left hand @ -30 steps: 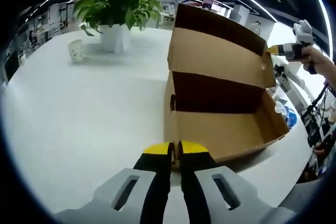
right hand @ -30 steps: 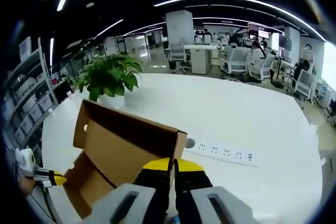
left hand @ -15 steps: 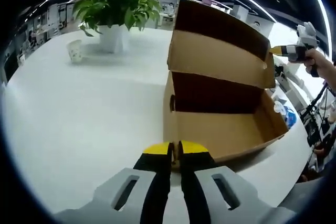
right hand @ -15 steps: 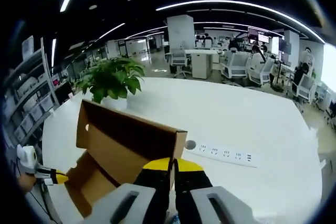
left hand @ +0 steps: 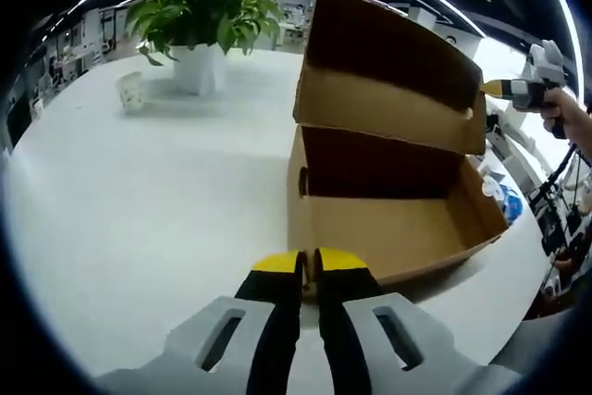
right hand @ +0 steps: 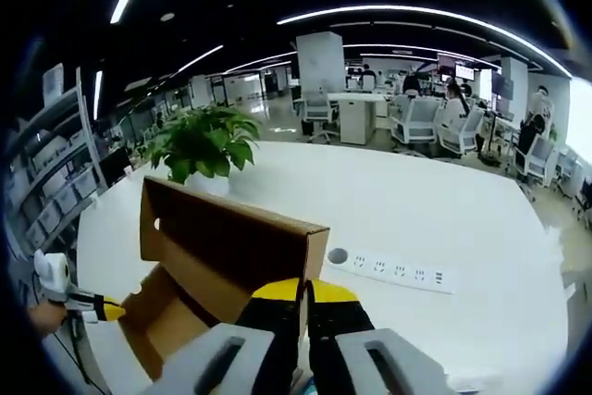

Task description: Operate the shoe box by opening the lid, removing the specified soft item, and placing it in the target area until the item is outside and the box remains undamaged.

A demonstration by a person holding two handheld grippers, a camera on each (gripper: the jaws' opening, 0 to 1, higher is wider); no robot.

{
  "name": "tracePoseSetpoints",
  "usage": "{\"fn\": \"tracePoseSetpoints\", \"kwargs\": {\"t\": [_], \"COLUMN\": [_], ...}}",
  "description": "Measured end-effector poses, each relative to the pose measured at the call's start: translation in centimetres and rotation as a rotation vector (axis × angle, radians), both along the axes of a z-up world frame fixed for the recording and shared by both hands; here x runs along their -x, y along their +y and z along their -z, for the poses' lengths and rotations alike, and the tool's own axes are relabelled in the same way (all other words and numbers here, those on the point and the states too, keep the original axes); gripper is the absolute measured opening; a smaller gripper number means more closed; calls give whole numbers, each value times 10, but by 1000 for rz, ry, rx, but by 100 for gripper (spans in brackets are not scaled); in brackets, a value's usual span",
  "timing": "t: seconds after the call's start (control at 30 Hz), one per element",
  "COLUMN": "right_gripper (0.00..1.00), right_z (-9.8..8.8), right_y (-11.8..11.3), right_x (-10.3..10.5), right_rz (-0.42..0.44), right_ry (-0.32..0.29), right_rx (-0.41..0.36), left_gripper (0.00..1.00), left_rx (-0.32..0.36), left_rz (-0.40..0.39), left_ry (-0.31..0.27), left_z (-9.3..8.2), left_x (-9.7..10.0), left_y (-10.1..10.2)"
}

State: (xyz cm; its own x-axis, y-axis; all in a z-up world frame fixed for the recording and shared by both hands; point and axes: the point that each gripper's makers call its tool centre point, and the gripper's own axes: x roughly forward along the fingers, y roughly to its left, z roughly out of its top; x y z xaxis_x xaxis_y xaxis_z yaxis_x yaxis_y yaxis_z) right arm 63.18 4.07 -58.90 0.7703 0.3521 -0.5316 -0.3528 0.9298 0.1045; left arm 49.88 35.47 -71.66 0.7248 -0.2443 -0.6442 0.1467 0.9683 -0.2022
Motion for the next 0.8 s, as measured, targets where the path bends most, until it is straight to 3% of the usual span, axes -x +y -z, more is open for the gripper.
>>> {"fn": "tracePoseSetpoints", "kwargs": {"t": [0.8], "right_gripper": [0], "right_z": [-7], "right_y": [1], "right_x": [27], "right_rz": [-10], "right_ry": [-60], "right_rx": [-19], "left_gripper": [4], "left_rx": [13], "left_rz": [2], "left_ry": [-11], "left_z": [-3], "left_x": [7], "left_y": [-6]}}
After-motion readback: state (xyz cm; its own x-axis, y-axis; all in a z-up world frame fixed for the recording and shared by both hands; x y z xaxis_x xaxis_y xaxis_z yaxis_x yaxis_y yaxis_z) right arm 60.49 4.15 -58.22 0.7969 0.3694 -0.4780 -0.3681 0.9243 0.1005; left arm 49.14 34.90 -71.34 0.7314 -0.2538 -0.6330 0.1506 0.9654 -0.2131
